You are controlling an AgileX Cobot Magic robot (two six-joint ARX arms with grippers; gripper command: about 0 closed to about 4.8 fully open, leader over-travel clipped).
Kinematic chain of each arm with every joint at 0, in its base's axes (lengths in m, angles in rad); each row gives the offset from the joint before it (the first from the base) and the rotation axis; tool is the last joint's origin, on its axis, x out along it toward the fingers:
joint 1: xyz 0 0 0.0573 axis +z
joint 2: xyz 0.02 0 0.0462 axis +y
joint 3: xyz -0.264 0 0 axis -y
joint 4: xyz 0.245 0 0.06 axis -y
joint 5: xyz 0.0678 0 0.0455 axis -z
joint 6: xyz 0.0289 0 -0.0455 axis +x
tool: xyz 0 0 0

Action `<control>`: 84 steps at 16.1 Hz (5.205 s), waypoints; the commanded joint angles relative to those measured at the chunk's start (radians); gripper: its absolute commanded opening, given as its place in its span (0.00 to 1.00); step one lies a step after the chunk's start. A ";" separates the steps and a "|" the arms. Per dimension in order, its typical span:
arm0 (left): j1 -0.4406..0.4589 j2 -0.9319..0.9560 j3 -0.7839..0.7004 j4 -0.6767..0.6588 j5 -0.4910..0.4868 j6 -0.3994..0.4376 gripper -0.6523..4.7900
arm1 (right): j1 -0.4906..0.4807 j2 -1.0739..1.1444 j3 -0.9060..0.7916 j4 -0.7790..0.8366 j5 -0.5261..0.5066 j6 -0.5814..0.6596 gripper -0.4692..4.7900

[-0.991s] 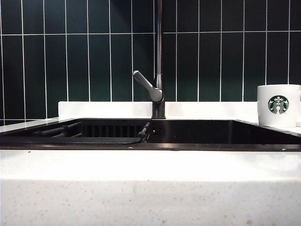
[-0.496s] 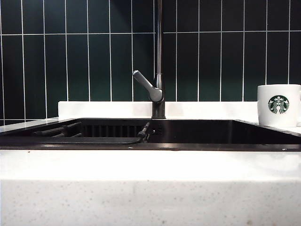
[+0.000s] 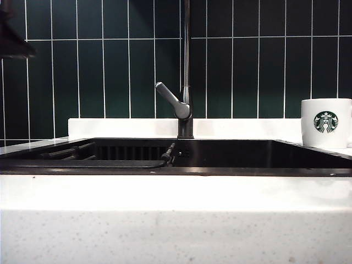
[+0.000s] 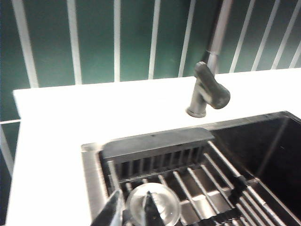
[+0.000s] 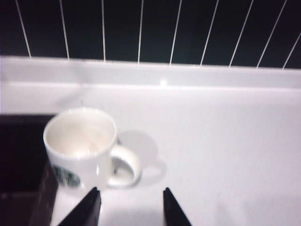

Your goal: Pick up the mug next to the sink, go to the faucet to get some water, pour the water into the sink, and finally put the mug back to its place.

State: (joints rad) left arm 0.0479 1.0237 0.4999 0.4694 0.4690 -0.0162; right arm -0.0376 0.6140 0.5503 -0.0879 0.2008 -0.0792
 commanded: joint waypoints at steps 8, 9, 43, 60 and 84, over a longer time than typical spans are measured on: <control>-0.023 0.246 0.085 0.187 0.050 0.008 0.23 | -0.008 0.380 -0.029 0.210 0.052 0.105 0.63; -0.025 0.253 0.090 0.200 0.048 0.008 0.23 | -0.016 0.406 -0.037 0.242 0.045 0.125 0.63; -0.039 0.555 0.241 0.383 0.177 -0.068 0.23 | -0.144 0.946 -0.035 0.932 -0.162 0.100 0.49; -0.039 0.555 0.241 0.352 0.189 -0.068 0.23 | -0.142 0.946 -0.035 0.983 -0.178 0.048 0.13; -0.090 0.751 0.549 0.182 0.326 -0.070 0.24 | 0.045 0.849 0.245 0.832 -0.386 0.034 0.09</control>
State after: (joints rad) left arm -0.0418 1.7641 1.0267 0.6769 0.7769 -0.0837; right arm -0.0074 1.4757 0.7605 0.7406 -0.1680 -0.0647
